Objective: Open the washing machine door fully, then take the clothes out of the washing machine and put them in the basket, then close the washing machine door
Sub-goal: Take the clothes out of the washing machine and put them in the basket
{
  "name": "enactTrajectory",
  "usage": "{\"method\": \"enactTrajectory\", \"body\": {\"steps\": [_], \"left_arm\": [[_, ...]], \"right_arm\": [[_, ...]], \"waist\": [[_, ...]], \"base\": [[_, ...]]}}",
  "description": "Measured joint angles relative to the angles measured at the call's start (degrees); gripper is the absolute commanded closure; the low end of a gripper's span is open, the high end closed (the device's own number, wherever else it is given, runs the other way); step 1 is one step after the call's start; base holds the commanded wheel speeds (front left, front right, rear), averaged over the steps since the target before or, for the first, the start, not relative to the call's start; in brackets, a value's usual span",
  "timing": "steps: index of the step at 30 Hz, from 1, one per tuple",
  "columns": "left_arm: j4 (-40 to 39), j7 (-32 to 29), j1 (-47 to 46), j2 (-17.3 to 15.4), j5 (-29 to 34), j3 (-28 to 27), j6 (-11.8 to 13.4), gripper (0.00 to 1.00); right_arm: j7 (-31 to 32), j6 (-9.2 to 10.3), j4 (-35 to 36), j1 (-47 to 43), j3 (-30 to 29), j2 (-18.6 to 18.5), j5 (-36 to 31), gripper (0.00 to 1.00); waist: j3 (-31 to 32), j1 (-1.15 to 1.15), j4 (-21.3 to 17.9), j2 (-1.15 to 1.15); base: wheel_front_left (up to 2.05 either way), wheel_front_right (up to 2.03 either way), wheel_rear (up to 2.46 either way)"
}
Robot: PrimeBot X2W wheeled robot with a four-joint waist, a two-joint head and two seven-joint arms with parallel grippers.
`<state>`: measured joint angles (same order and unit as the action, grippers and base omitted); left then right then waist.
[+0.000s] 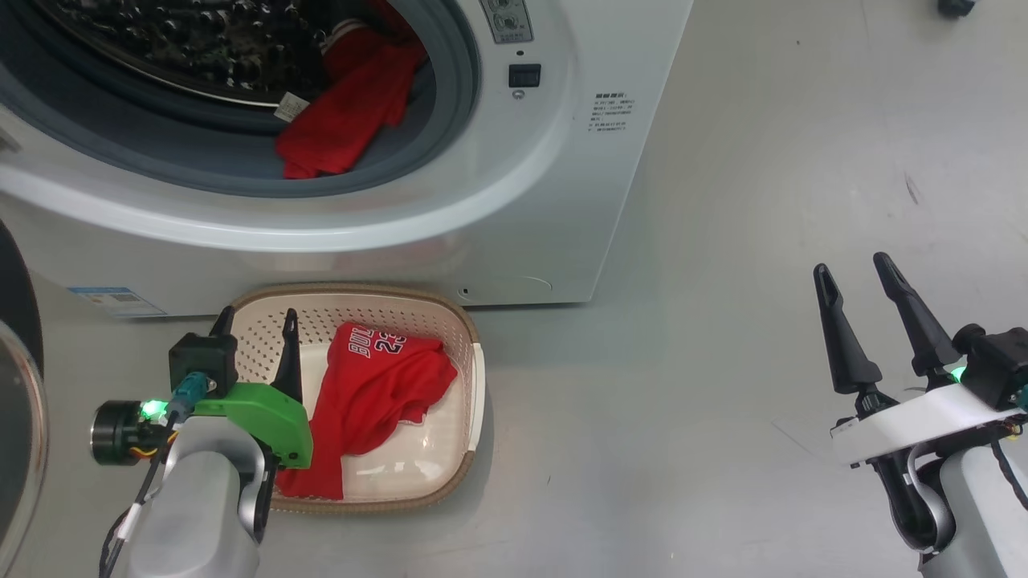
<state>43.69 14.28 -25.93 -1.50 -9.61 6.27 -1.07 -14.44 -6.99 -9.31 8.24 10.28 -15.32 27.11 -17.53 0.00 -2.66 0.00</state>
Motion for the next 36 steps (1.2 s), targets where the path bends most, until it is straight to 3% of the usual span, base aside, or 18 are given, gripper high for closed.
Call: {"method": "enactTrajectory", "body": {"steps": [9,22,36], "left_arm": [[-7.38,0.00,4.18,-0.03,-0.43,0.57,-2.70,0.00],[-19.08,0.10,13.15,-0.08,-1.82,0.44,-2.74,0.00],[-26.33,0.15,19.31,-0.30,-1.68,2.91,-3.20,0.00]], "right_arm": [[0.00,0.00,-1.23,-3.16,0.03,1.65,-0.63,0.00],[0.00,0.22,-1.13,-7.10,-1.71,2.80,-1.48,0.00],[0.00,0.59,0.04,-8.76,-2.08,3.64,-2.07,0.00]], "waist": [[5.69,0.00,1.31,0.00],[12.26,0.00,1.56,0.00],[13.67,0.00,1.40,0.00]], "base": [[0.00,0.00,0.00],[0.00,0.00,0.00],[0.00,0.00,0.00]]}}
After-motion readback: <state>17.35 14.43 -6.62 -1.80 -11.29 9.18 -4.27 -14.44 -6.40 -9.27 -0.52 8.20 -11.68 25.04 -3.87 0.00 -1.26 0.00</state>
